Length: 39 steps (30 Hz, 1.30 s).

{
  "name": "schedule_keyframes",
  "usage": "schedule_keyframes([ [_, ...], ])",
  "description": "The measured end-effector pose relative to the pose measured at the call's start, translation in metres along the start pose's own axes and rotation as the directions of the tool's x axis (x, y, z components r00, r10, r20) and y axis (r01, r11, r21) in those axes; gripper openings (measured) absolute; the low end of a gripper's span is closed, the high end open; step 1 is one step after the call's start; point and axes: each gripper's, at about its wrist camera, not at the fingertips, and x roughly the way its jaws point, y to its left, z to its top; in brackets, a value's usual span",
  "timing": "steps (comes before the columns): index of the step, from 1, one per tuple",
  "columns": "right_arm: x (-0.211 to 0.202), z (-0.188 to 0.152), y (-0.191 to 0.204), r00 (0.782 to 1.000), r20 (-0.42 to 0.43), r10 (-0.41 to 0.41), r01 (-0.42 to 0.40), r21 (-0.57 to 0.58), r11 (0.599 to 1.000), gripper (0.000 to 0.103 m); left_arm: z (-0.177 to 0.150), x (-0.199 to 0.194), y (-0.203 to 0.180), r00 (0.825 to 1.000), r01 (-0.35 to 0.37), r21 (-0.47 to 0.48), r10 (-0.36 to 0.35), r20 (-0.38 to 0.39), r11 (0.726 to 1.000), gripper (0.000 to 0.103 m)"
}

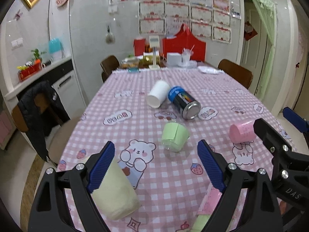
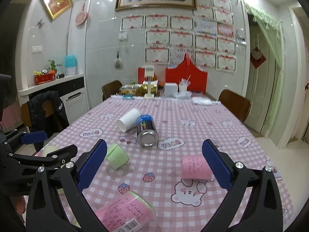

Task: Flip cup upside down
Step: 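Move the left gripper down toward the light green cup lying on its side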

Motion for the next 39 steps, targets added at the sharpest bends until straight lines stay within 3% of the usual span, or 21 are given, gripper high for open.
schedule_keyframes([
  [10,0.056,0.010,-0.015,0.994,-0.109,-0.014,0.016,0.018,1.000,0.095,0.016,0.066,-0.005,0.989,0.049,-0.007,-0.049,-0.142,0.999,0.086],
  [14,0.076,0.011,-0.020,0.990,-0.140,-0.007,0.009,0.016,1.000,0.095,0.022,0.096,-0.007,0.976,0.073,-0.028,-0.077,-0.206,0.997,0.086],
  [27,0.122,-0.002,-0.029,0.971,-0.239,0.023,-0.018,0.022,1.000,0.095,0.019,0.153,-0.030,0.945,0.052,0.046,-0.034,-0.327,0.998,0.086],
  [31,0.127,-0.003,-0.031,0.968,-0.250,0.034,-0.028,0.026,0.999,0.095,0.017,0.161,-0.030,0.932,0.061,0.036,-0.045,-0.360,0.997,0.074],
  [34,0.128,-0.004,-0.030,0.966,-0.253,0.042,-0.036,0.026,0.999,0.095,0.013,0.168,-0.034,0.918,0.084,0.037,-0.063,-0.392,0.996,0.057],
  [39,0.128,-0.005,-0.032,0.965,-0.257,0.054,-0.047,0.032,0.998,0.095,0.012,0.165,-0.036,0.916,0.073,-0.013,-0.072,-0.395,0.997,0.056],
])
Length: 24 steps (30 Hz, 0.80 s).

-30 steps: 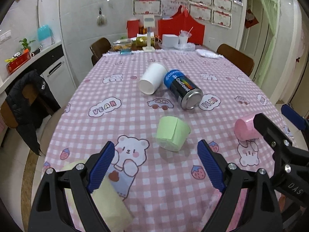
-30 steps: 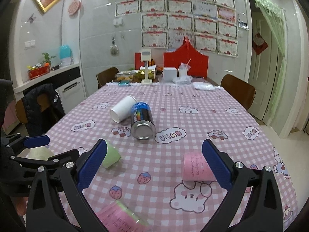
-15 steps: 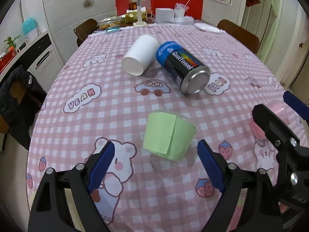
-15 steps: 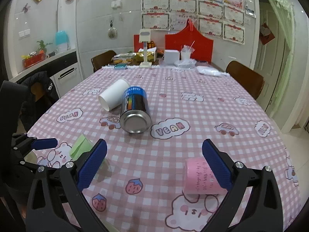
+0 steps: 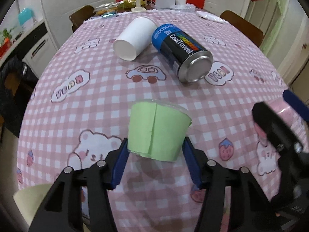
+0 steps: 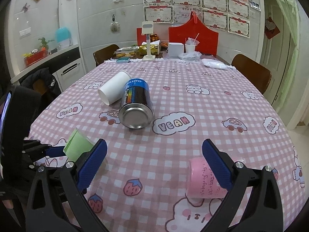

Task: Flip cup upside down
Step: 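Move the left gripper down toward the light green cup lying on its side, then close the left gripper on the light green cup and lift it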

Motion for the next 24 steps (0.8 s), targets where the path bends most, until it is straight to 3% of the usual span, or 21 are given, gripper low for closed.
schedule_keyframes([
  [8,-0.010,0.004,-0.009,1.000,0.007,0.011,-0.011,0.006,1.000,0.095,-0.009,-0.012,-0.002,0.999,0.054,-0.125,-0.054,0.002,0.991,0.056],
  [14,-0.008,0.001,-0.006,0.999,-0.037,0.035,-0.034,0.010,0.999,0.095,-0.016,-0.004,0.003,0.992,0.109,-0.186,-0.120,-0.048,0.976,0.056],
  [18,-0.006,-0.001,-0.004,0.997,-0.058,0.058,-0.056,0.038,0.998,0.095,-0.020,-0.005,0.007,0.993,0.098,-0.198,-0.110,-0.051,0.975,0.056],
  [24,-0.010,0.004,0.001,0.989,-0.083,0.119,-0.111,0.096,0.989,0.095,-0.022,-0.016,0.015,0.986,0.151,-0.200,-0.163,-0.044,0.968,0.056],
])
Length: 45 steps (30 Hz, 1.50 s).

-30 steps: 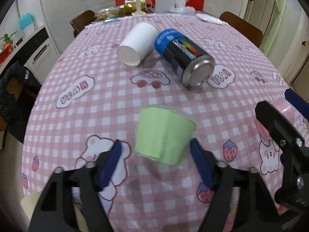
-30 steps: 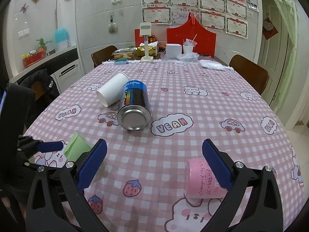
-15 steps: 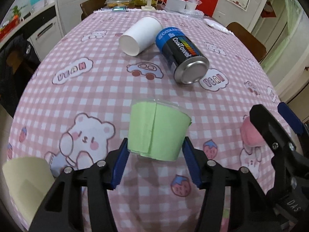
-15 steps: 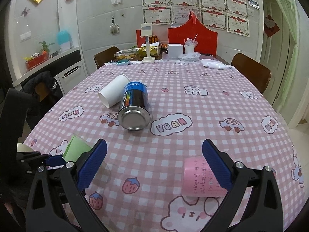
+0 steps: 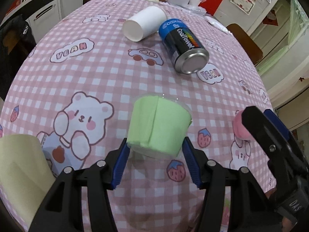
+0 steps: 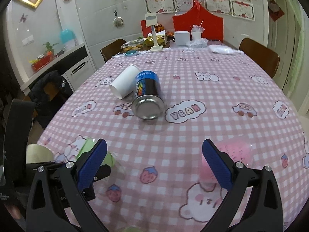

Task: Flip cup upside down
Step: 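Close the left gripper on the light green cup and lift it, then grasp the green cup with the right gripper while the left gripper releases it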

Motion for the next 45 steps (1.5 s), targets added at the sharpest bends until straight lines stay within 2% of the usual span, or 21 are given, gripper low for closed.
schedule_keyframes([
  [3,-0.004,0.003,0.007,1.000,-0.003,0.011,-0.011,0.016,1.000,0.095,-0.001,-0.010,0.005,1.000,0.025,-0.001,-0.025,0.010,1.000,0.057],
  [5,-0.005,0.005,0.013,1.000,-0.012,0.021,-0.020,0.024,1.000,0.095,0.000,-0.015,0.008,0.999,0.031,0.002,-0.031,0.020,1.000,0.064],
  [10,0.001,0.005,0.022,0.992,-0.089,0.094,-0.086,0.088,0.992,0.095,-0.004,-0.029,0.017,0.998,0.038,0.022,-0.039,0.044,0.999,0.064],
  [16,0.010,0.005,0.045,0.977,-0.164,0.137,-0.118,0.122,0.986,0.095,-0.006,-0.063,0.035,0.988,-0.058,0.060,0.048,0.148,0.997,0.064],
  [19,0.021,0.004,0.051,0.959,-0.216,0.184,-0.146,0.183,0.972,0.095,-0.006,-0.077,0.046,0.974,-0.126,0.063,0.111,0.200,0.990,0.064],
  [22,0.034,0.000,0.052,0.929,-0.277,0.247,-0.174,0.264,0.949,0.095,-0.004,-0.083,0.059,0.960,-0.182,0.064,0.164,0.226,0.981,0.064],
  [25,0.043,-0.003,0.052,0.919,-0.310,0.245,-0.149,0.303,0.941,0.095,-0.001,-0.085,0.072,0.955,-0.199,0.050,0.182,0.236,0.979,0.064],
  [28,0.053,-0.008,0.046,0.908,-0.346,0.237,-0.106,0.357,0.928,0.095,0.001,-0.083,0.080,0.955,-0.197,0.046,0.181,0.235,0.979,0.064],
  [30,0.057,-0.009,0.043,0.899,-0.356,0.255,-0.106,0.387,0.916,0.095,0.002,-0.080,0.083,0.955,-0.197,0.045,0.182,0.234,0.979,0.064],
  [33,0.059,-0.008,0.042,0.906,-0.349,0.240,-0.094,0.387,0.917,0.095,0.003,-0.077,0.084,0.956,-0.191,0.048,0.175,0.235,0.980,0.064],
  [36,0.064,-0.005,0.044,0.903,-0.351,0.246,-0.101,0.384,0.918,0.095,0.005,-0.074,0.083,0.958,-0.187,0.056,0.169,0.231,0.981,0.064],
  [38,0.068,-0.004,0.047,0.900,-0.359,0.245,-0.101,0.375,0.921,0.091,0.006,-0.073,0.084,0.959,-0.183,0.055,0.166,0.229,0.981,0.064],
  [43,0.080,-0.005,0.047,0.892,-0.374,0.255,-0.105,0.377,0.920,0.066,0.007,-0.071,0.085,0.959,-0.186,0.052,0.170,0.229,0.981,0.064],
  [45,0.082,-0.006,0.046,0.891,-0.370,0.264,-0.114,0.381,0.918,0.063,0.007,-0.071,0.084,0.958,-0.186,0.058,0.169,0.231,0.981,0.064],
])
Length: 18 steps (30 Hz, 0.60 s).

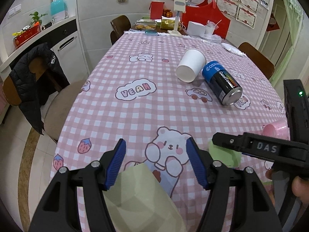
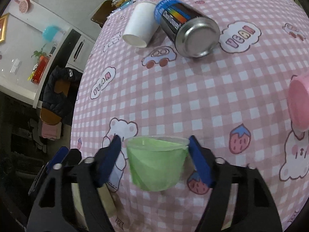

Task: Flip cup upside down
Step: 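Grasp the green cup with the right gripper while the left gripper releases it, then set the green cup mouth-up on the tablecloth and open the right gripper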

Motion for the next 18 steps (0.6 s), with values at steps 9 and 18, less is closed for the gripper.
schedule_keyframes([
  [9,-0.023,-0.001,0.014,0.991,0.116,-0.060,0.075,-0.127,0.989,0.063,0.003,-0.003,-0.008,1.000,0.001,0.006,-0.001,0.012,1.000,0.064],
  [18,-0.028,-0.009,0.029,0.963,0.207,-0.173,0.223,-0.250,0.942,0.063,0.002,-0.004,-0.015,1.000,-0.011,0.009,0.011,0.011,1.000,0.064],
])
